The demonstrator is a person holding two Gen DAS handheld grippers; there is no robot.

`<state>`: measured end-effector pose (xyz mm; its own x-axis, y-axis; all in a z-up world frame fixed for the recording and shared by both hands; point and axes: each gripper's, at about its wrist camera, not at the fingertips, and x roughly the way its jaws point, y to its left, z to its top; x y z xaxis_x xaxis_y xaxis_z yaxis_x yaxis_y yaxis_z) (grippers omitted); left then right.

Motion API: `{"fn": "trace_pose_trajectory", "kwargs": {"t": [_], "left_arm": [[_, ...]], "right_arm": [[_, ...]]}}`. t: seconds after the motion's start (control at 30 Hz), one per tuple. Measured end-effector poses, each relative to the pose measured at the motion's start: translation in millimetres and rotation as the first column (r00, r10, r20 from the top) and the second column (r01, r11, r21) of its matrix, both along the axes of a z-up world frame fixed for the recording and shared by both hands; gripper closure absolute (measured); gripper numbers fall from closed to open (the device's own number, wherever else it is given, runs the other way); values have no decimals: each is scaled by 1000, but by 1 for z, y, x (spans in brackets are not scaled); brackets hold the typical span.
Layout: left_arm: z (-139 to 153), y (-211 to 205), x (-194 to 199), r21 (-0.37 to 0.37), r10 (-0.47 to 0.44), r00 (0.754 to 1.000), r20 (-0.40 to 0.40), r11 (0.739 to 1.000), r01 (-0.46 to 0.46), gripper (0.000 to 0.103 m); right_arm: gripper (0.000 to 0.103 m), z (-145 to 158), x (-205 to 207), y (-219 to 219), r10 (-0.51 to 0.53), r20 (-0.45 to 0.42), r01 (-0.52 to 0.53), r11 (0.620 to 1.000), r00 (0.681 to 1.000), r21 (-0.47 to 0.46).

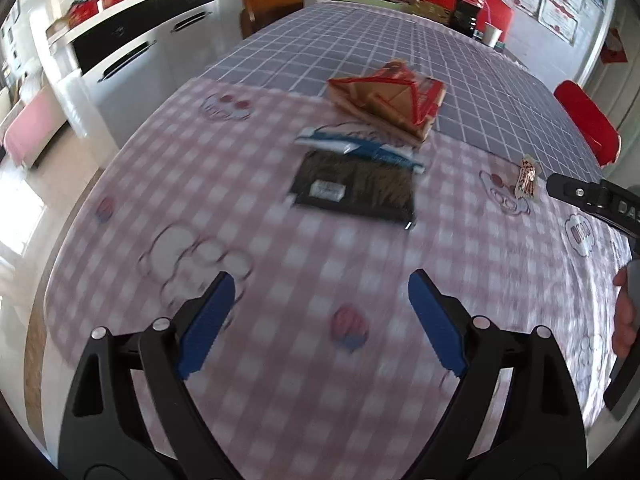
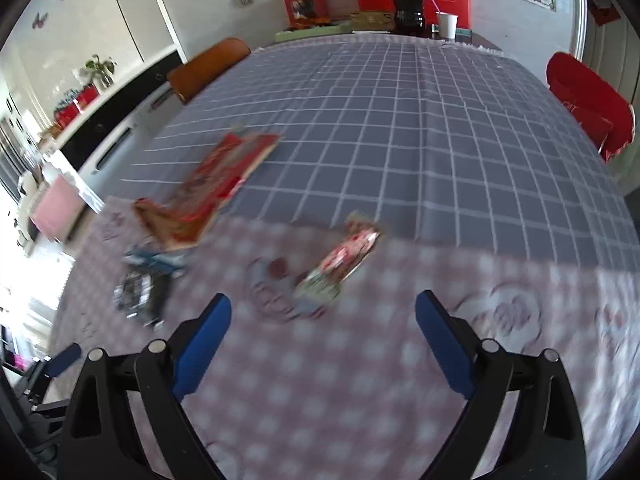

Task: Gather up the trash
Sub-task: 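Move both tools back over the table toward the black snack bag, then grasp the black snack bag with the left tool while the right tool grasps the small red-white wrapper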

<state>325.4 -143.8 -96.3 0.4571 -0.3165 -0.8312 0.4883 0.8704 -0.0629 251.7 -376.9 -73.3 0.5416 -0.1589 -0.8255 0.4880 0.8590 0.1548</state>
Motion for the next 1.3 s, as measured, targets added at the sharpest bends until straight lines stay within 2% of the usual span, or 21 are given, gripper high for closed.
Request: {"fn": "trace_pose_trajectory", "kwargs": {"t": [0.1, 0.17, 0.23, 0.3, 0.37, 0.47, 0.53, 0.6, 0.67, 0.7, 0.8, 0.83, 0.87, 0.9, 0.93, 1.3], "left_arm": [[1, -17, 6, -29, -55, 998, 29, 998, 56, 15], [1, -28, 11, -48, -92, 995, 31, 995, 93, 13], [-3, -37, 19, -36, -87, 996, 22, 995, 88, 13], [-7, -42, 26, -20, -72, 997, 19, 997, 72, 13], [-12, -47, 36, 8, -48, 999, 7, 999, 48, 13], [-21, -52, 49, 54, -25, 999, -23, 998, 26, 10], [-21, -54, 53, 53, -24, 1000, -20, 998, 25, 10], [-22, -57, 57, 61, -12, 1000, -6, 998, 13, 11], [-21, -58, 57, 56, -10, 1000, 14, 998, 10, 19], [-19, -59, 54, 48, -31, 999, 30, 998, 30, 32], [-18, -60, 53, 45, -44, 998, 34, 998, 42, 37], [-18, -59, 53, 45, -37, 999, 31, 998, 36, 44], [-15, -59, 53, 45, -30, 999, 32, 999, 28, 46], [-14, -59, 52, 43, -26, 999, 33, 999, 24, 56], [-11, -58, 51, 39, -31, 999, 26, 999, 30, 80], [-8, -39, 36, 71, -6, 999, 44, 997, 3, 80]], "right_arm": [[11, -12, 16, -13, -6, -55, 3, 999, 998, -50], [12, -23, 25, -21, -6, -78, 3, 999, 997, -39], [12, -31, 29, -25, 10, -80, -11, 1000, 997, -8], [16, -37, 34, -24, 23, -93, -26, 999, 995, -31], [28, -38, 38, -21, 27, -109, -37, 995, 994, -93], [45, -38, 39, -23, 21, -91, -31, 993, 996, -111], [76, -35, 39, -25, 30, -74, -39, 993, 997, -111], [82, -35, 35, -29, 37, -60, -43, 994, 998, -98], [84, -33, 30, -30, 39, -51, -43, 996, 998, -79], [84, -33, 27, -30, 41, -48, -44, 997, 998, -63], [84, -30, 20, -30, 48, -35, -48, 999, 998, -14], [84, -27, 18, -28, 53, -28, -53, 999, 998, -10], [84, -25, 17, -26, 57, -26, -58, 998, 998, -14], [84, -22, 15, -21, 62, -23, -62, 998, 998, -20], [84, -20, 13, -18, 67, -17, -67, 998, 998, -22], [84, 1, -4, 8, 105, 39, -105, 994, 994, -19]]}}
